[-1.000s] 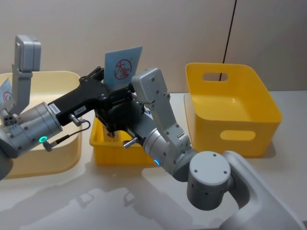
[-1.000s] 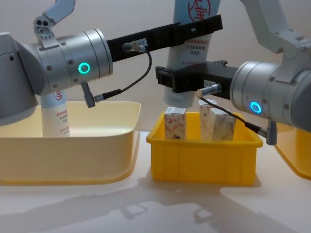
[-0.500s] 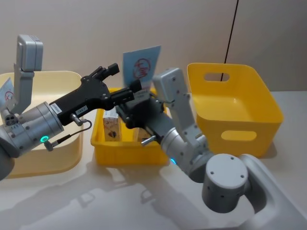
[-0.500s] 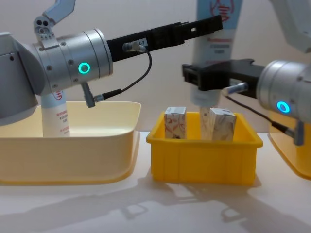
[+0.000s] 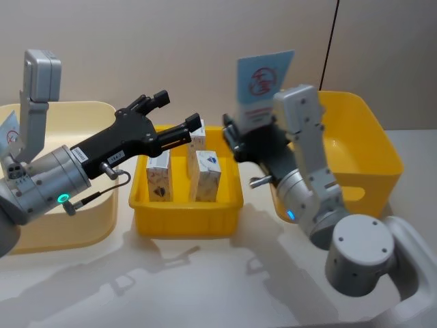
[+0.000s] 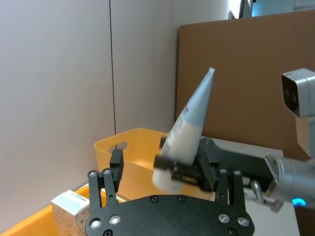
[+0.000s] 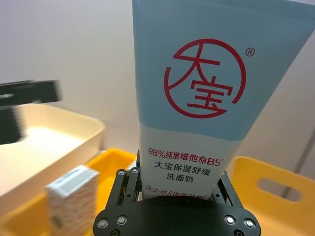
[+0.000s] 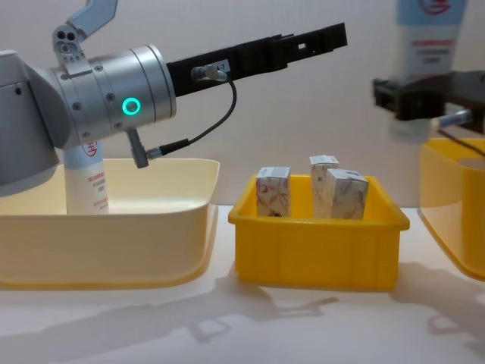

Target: Bimanual collaborative sorting of washing and personal care products

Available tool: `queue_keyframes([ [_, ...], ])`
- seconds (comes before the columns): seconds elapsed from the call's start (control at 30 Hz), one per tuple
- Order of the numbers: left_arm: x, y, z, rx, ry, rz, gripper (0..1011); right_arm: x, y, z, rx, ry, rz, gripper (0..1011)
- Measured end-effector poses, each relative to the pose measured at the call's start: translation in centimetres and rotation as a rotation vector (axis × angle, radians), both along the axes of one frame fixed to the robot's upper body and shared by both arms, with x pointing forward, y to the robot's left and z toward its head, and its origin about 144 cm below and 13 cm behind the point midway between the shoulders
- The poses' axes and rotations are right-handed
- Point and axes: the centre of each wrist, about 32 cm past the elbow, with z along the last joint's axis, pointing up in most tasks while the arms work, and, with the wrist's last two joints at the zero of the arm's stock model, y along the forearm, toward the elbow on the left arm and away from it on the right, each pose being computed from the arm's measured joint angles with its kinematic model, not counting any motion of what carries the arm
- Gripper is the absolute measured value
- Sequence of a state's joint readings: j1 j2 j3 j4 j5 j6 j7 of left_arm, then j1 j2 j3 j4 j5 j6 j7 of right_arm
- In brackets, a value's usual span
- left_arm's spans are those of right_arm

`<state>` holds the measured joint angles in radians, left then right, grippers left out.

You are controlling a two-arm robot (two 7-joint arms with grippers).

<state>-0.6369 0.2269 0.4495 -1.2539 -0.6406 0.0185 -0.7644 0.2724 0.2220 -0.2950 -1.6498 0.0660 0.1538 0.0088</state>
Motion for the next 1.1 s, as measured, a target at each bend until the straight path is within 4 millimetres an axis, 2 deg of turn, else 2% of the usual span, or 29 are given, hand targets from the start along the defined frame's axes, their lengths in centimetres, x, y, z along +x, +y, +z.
queue_keyframes([
  [0.47, 0.0, 0.0, 0.0, 0.000, 0.000, 0.000, 1000, 1.8, -3.2, 0.9, -0.004, -0.091, -0.187, 527],
  [1.1, 0.0, 0.0, 0.0, 0.000, 0.000, 0.000, 1000, 3.1, -4.5, 0.8, -0.029, -0.026, -0.372, 527],
])
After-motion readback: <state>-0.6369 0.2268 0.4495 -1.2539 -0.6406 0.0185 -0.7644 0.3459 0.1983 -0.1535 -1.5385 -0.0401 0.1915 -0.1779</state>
